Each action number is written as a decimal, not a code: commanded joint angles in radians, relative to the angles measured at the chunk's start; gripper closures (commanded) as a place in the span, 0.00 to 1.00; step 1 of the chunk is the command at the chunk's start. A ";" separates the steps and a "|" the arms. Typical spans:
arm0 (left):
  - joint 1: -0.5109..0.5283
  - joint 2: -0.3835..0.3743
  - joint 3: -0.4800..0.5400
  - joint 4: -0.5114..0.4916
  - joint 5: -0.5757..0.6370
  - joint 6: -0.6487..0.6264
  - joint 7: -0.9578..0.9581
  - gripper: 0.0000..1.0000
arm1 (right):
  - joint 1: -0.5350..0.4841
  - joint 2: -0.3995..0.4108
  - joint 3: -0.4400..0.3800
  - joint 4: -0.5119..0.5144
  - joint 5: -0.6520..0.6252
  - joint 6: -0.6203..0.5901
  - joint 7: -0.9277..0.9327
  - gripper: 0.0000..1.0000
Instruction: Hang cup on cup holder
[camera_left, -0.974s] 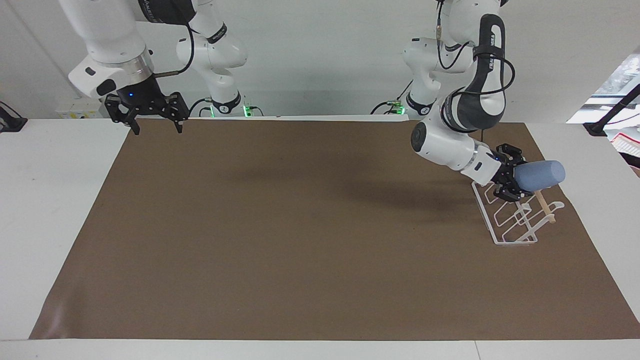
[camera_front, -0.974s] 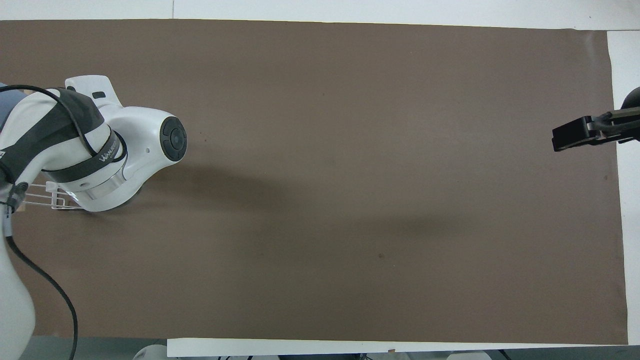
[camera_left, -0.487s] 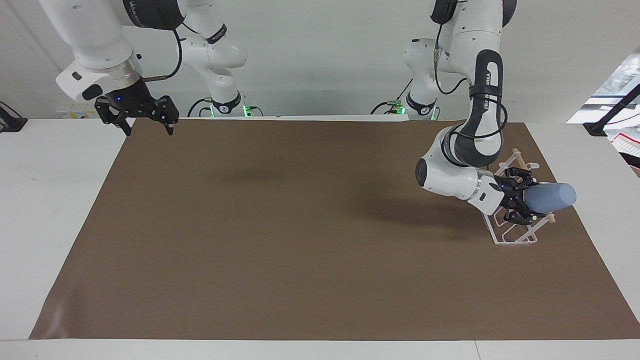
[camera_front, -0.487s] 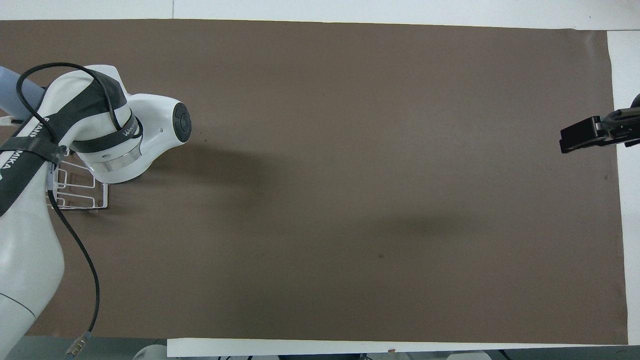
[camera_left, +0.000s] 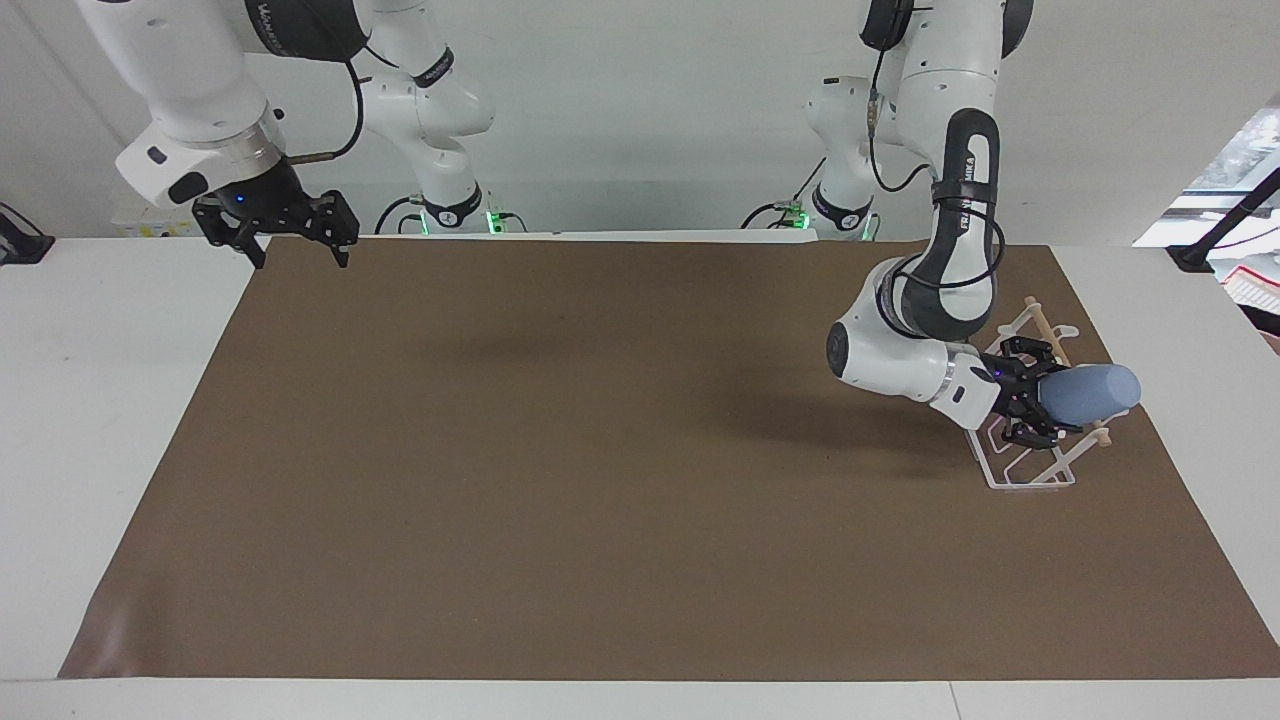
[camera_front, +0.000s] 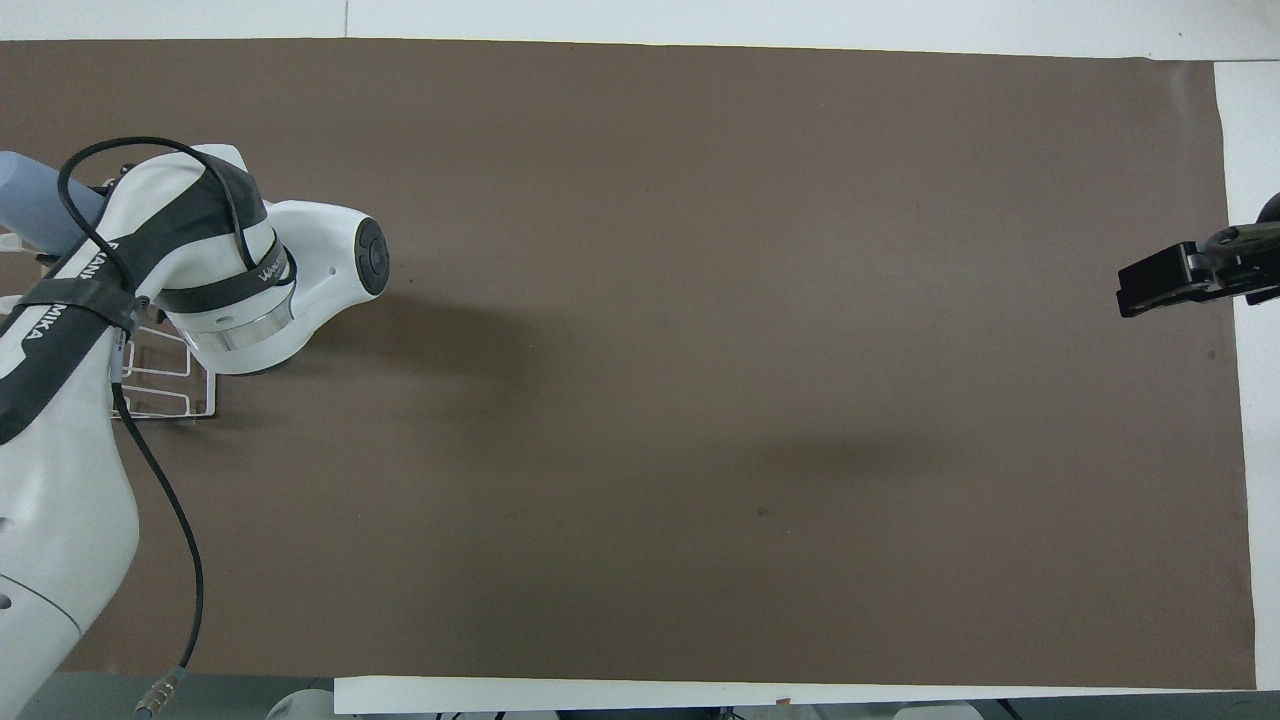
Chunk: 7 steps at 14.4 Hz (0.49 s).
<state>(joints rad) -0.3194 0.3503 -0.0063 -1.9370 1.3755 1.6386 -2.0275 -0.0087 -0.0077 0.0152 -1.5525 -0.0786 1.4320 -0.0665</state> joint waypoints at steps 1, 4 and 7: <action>-0.004 0.001 -0.004 -0.031 0.020 0.012 -0.062 1.00 | 0.007 -0.023 -0.006 -0.026 -0.003 -0.021 0.019 0.01; -0.003 0.001 -0.006 -0.034 0.017 0.056 -0.066 0.55 | 0.013 -0.025 -0.004 -0.029 -0.003 -0.021 0.022 0.01; 0.005 0.007 -0.006 -0.013 -0.004 0.089 -0.069 0.00 | 0.010 -0.023 -0.004 -0.027 -0.001 -0.024 0.020 0.01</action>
<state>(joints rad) -0.3200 0.3579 -0.0116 -1.9553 1.3762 1.7066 -2.0834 -0.0020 -0.0087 0.0149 -1.5543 -0.0786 1.4113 -0.0664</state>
